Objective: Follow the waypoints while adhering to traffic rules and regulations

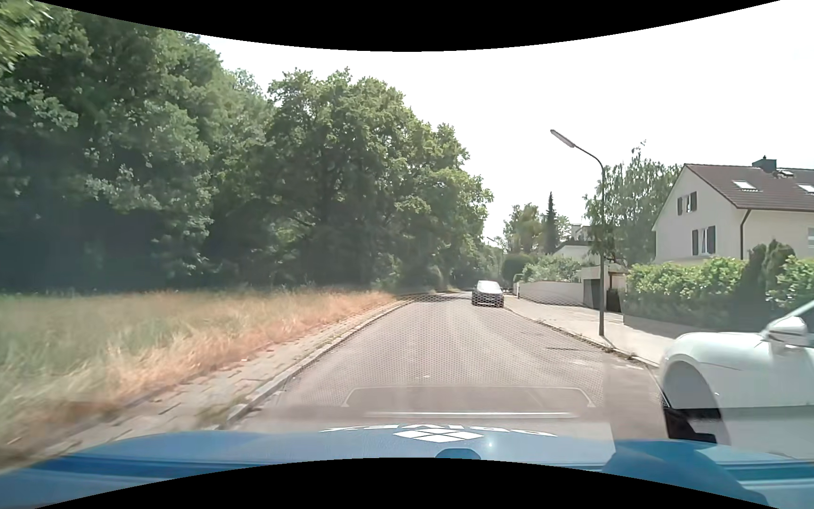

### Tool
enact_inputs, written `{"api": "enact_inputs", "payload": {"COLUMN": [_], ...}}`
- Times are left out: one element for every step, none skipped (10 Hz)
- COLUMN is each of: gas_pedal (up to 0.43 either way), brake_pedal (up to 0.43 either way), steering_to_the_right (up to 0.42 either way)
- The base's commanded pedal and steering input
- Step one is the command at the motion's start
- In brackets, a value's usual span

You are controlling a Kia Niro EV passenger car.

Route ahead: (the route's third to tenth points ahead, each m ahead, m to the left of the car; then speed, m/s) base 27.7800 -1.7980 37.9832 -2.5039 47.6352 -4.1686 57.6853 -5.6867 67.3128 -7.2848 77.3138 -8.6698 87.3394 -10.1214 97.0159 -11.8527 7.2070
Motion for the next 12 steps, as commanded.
{"api": "enact_inputs", "payload": {"gas_pedal": [0.150, 0.150, 0.150, 0.150, 0.150, 0.150, 0.150, 0.150, 0.150, 0.150, 0.150, 0.150], "brake_pedal": [0.000, 0.000, 0.000, 0.000, 0.000, 0.000, 0.000, 0.000, 0.000, 0.000, 0.000, 0.000], "steering_to_the_right": [0.010, 0.010, 0.010, 0.010, 0.011, 0.010, 0.010, 0.010, 0.010, 0.010, 0.010, 0.010]}}
